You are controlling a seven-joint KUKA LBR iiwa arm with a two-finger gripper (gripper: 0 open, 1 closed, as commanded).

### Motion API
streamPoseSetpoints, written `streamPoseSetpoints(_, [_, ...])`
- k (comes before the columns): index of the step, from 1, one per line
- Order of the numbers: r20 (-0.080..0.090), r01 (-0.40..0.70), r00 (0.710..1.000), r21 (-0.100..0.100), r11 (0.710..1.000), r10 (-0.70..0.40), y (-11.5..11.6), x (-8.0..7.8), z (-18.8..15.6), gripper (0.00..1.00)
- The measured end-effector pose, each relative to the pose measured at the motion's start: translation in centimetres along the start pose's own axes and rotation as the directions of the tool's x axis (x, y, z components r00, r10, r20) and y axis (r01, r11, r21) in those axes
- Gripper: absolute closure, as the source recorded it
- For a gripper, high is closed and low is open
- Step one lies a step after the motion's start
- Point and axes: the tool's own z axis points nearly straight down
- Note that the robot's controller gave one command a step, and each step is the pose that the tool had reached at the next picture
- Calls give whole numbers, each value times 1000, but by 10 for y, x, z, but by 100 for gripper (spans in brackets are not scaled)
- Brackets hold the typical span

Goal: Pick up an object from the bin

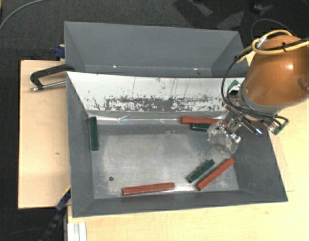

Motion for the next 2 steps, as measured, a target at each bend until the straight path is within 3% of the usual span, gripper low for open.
streamPoseSetpoints(1, [-4,-1,1000,-5,1000,1,1,1,2,0])
streamPoseSetpoints(2, [-16,-141,990,-13,990,141,36,19,136,0])
